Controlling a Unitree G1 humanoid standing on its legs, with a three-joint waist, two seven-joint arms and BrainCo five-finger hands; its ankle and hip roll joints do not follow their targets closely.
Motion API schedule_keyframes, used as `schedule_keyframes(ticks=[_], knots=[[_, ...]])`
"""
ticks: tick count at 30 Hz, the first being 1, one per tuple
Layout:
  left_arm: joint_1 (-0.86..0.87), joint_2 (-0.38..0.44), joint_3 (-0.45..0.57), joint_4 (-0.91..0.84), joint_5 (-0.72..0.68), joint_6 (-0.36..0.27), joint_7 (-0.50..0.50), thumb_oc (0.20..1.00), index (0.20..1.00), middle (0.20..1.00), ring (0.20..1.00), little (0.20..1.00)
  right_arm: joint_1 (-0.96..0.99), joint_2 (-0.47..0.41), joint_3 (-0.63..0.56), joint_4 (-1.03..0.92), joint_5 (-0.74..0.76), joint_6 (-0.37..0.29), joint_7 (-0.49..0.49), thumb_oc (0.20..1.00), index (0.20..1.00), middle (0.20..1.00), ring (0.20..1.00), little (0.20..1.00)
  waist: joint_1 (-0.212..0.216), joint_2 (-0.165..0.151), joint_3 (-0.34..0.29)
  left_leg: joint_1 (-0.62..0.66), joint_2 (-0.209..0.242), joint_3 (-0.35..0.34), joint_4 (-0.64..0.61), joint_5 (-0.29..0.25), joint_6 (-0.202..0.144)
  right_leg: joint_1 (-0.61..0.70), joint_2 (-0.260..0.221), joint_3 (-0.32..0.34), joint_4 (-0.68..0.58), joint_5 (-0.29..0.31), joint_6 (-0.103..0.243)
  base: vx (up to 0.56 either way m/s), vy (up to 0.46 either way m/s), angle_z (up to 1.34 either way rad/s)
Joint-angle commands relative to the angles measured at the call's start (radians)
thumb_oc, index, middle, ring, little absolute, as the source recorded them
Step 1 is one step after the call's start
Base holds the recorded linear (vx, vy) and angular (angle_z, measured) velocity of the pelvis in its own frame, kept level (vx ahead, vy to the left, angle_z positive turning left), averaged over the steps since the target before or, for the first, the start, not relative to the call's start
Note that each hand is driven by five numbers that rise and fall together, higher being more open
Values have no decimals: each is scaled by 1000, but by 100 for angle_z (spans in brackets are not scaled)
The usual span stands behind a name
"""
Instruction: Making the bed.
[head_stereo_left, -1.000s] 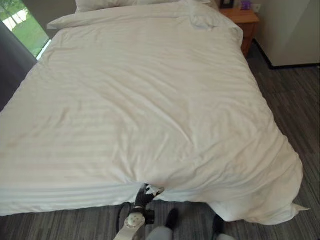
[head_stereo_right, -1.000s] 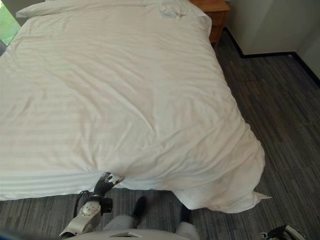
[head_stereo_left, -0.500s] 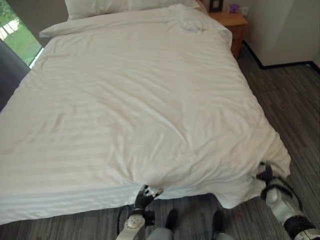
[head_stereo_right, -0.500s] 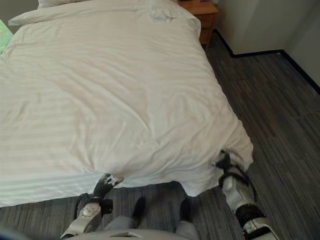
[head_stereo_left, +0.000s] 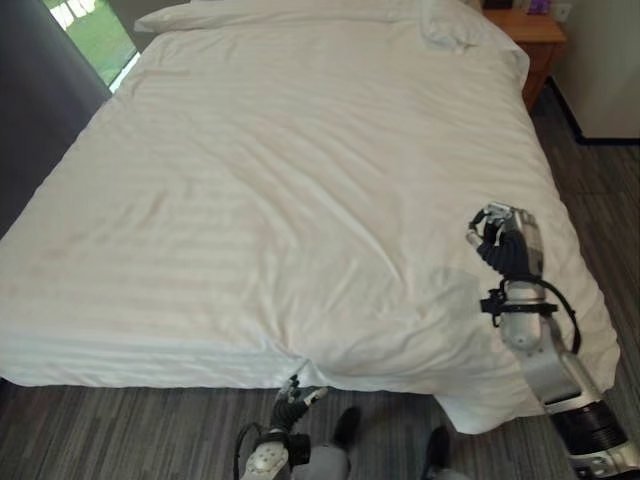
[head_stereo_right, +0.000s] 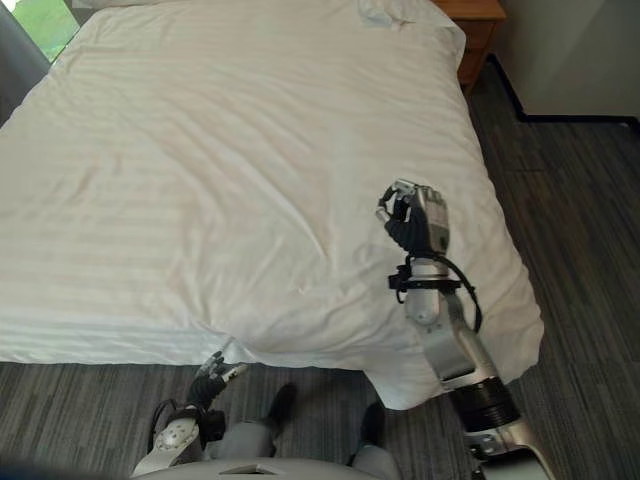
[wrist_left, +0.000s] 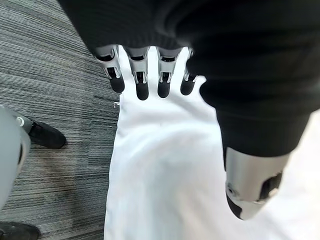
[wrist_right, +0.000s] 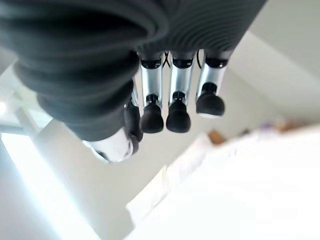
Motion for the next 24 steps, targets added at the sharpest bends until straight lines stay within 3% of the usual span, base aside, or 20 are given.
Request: schedule_keyframes(ticks=[1,2,6,9,15,20,24], knots=[[-35,42,-47,-17,-64,-9,-23,1000,1000,1000,1000,1000,-60,63,26,98,619,-109,164,200,200,200,200,200,68,12,18,-30,-21,19,-3,-2,26,-1,-54,39,16,-61,42,-95,-4,25],[-35,48,-62,-24,-73,-6,-60,1000,1000,1000,1000,1000,-104,117,35,238,860,-142,218,200,200,200,200,200,100,22,33,-54,-28,2,-3,12,20,-13,-53,20,16,-59,41,-60,-6,32],[-55,47,-86,-15,-65,-17,-78,1000,1000,1000,1000,1000,-183,143,-57,435,964,-172,211,200,200,200,200,200,137,39,55,-102,-42,-28,-3,29,8,-37,-51,-14,16,-58,37,-49,-20,39],[-78,45,-70,-7,-49,-29,-75,1000,1000,1000,1000,1000,-194,103,-124,540,936,-153,189,200,200,200,200,200,143,47,61,-114,-49,-38,-3,31,4,-44,-49,-21,16,-60,37,-15,-2,24],[-86,49,-15,-5,-26,-27,-100,1000,1000,1000,1000,1000,-51,-44,-217,671,816,-64,243,200,200,200,200,200,120,38,56,-100,-48,-26,-3,20,5,-28,-50,-19,16,-66,38,30,-3,3],[-112,41,-3,62,6,8,-127,1000,1000,1000,1000,1000,60,-176,-358,850,736,-22,262,200,200,200,200,200,61,12,35,-66,-34,11,-3,-7,13,-10,-47,4,16,-71,41,55,-30,1],[-152,38,-15,70,20,10,-129,1000,1000,1000,1000,1000,102,-249,-415,918,675,0,265,200,200,200,200,200,17,11,28,-53,-26,41,-3,-14,17,-17,-48,21,16,-65,44,22,-21,-5]])
